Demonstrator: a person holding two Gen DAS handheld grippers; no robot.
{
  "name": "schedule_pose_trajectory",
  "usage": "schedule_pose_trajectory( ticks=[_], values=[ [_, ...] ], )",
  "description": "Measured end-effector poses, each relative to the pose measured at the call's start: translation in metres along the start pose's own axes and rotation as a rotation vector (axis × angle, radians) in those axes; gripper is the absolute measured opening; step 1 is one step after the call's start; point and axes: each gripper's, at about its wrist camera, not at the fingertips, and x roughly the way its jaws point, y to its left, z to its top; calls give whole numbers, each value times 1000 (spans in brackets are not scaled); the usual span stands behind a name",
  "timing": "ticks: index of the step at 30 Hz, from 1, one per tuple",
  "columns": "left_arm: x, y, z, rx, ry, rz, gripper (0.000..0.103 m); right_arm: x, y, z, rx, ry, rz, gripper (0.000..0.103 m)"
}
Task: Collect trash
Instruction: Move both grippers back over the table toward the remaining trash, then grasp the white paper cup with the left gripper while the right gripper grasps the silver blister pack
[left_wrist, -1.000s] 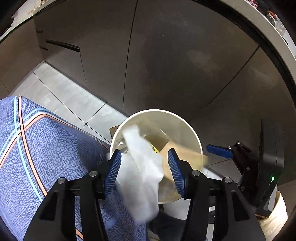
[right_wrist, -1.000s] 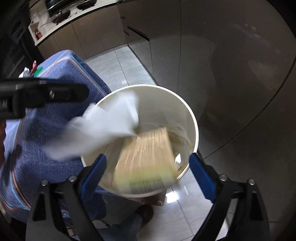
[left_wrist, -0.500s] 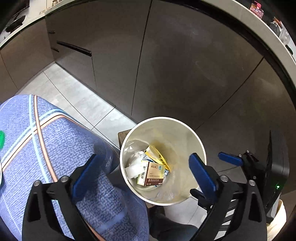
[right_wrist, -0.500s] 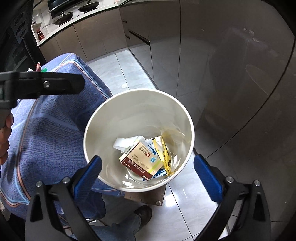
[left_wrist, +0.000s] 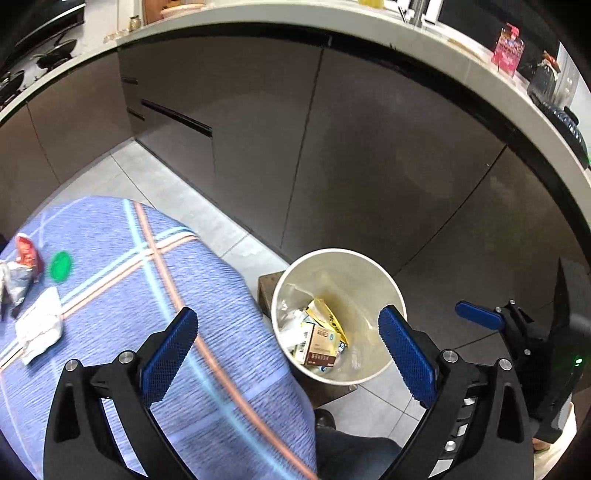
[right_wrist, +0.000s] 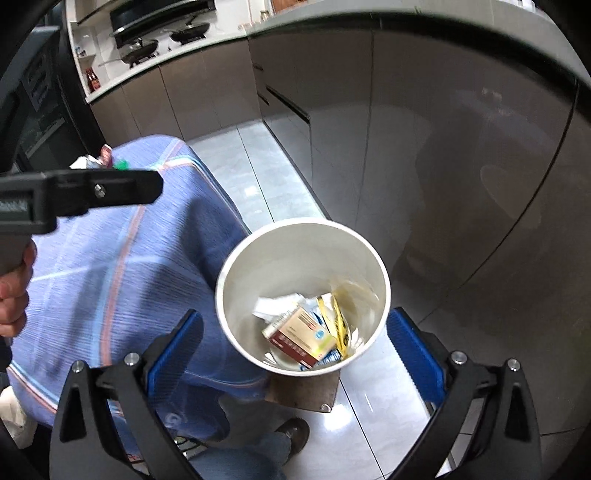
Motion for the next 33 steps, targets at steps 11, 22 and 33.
schedule_pose_trajectory(
  ticks=[11,22,33],
  values=[
    [-98,43,-22,-52,-125,67,95,-57,70,28,-101,-98,58,100],
    [-167,138,-75,-158,-182,177,95,-66,154,49,-188,-103,195,100],
    [-188,248,-130,-282,-165,274,95,-6,243,88,-211,-12,325,100]
  ],
)
